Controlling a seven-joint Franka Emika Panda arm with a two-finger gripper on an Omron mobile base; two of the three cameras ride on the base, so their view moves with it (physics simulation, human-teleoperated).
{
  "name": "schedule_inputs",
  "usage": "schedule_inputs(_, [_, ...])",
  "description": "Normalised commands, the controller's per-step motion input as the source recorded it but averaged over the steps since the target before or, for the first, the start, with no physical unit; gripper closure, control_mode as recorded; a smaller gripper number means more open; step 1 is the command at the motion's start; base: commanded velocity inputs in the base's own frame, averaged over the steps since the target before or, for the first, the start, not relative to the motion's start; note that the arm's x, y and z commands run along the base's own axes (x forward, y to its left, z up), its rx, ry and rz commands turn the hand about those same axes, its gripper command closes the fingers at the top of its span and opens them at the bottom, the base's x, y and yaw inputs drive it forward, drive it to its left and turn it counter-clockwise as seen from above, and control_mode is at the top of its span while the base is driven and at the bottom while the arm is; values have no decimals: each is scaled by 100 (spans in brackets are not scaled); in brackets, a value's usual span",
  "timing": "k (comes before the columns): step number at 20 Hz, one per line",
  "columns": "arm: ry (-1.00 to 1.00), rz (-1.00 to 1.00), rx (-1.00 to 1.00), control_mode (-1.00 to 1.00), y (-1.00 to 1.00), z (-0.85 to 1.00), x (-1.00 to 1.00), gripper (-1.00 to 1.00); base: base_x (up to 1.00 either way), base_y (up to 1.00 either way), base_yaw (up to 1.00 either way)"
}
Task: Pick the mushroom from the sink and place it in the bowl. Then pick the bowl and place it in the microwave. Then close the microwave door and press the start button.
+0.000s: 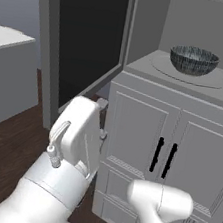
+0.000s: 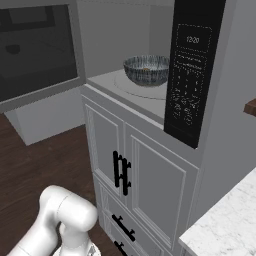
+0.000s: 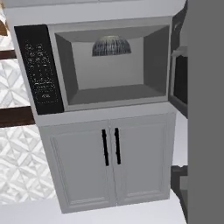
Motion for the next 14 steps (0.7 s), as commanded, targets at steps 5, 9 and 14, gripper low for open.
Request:
schedule_inputs(5, [3, -1, 8, -100, 64, -47, 25, -100, 0, 0, 0])
schedule_inputs(9, [14, -1, 1, -100, 76, -41, 75, -100, 0, 0, 0])
schedule_inputs(14, [8, -6, 0, -100, 78, -55, 83, -100, 0, 0, 0])
